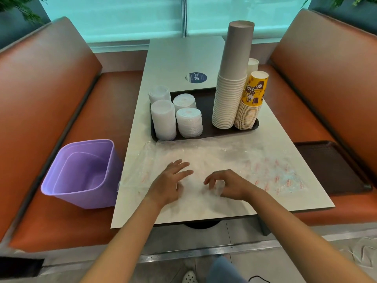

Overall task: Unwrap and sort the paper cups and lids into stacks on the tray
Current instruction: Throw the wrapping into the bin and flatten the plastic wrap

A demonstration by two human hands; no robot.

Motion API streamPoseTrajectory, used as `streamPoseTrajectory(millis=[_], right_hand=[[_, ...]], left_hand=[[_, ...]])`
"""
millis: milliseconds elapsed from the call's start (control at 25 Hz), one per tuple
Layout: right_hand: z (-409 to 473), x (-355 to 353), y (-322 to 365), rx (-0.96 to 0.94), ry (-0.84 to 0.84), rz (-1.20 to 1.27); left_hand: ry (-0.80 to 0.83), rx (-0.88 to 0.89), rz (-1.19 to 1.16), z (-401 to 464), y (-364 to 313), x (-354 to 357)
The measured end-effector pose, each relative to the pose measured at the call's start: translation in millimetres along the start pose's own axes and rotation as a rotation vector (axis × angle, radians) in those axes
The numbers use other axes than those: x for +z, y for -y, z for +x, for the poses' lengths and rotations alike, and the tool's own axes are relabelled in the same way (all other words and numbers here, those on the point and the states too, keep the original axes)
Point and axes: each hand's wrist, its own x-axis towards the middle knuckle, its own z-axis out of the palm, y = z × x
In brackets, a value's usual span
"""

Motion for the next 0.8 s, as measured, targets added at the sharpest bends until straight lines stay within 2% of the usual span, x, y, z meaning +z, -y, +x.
streamPoseTrajectory(millis=[120,160,200,320,400,480,600,720,800], right_hand=[[0,11,-13,0.052,-0.046,0.117],[1,12,-16,0.078,-0.088,0.199],[4,12,-18,0.108,-0.134,0.304],[13,12,-28,0.198,-0.339,0.533],[20,14,-32,0.258,-0.473,0.59],[24,15,-31,0.297,-0.556,0.646],[30,10,-21,0.361,-0.588,0.654],[36,10,-23,0.421,-0.59,0.539],[38,13,-24,0.451,-0.598,0.462]], left_hand=[[0.016,0.15,-0.06,-9,0,7],[0.018,0.144,-0.112,-8,-2,8],[0.022,0.07,-0.174,-5,-5,8],[0.049,-0.375,-0.43,9,-13,5],[0.027,-0.513,-0.482,18,-15,7],[0.016,-0.596,-0.48,27,-17,8],[0.031,-0.658,-0.431,33,-19,10],[0.054,-0.689,-0.408,36,-20,13],[-0.014,-0.73,-0.48,39,-22,15]])
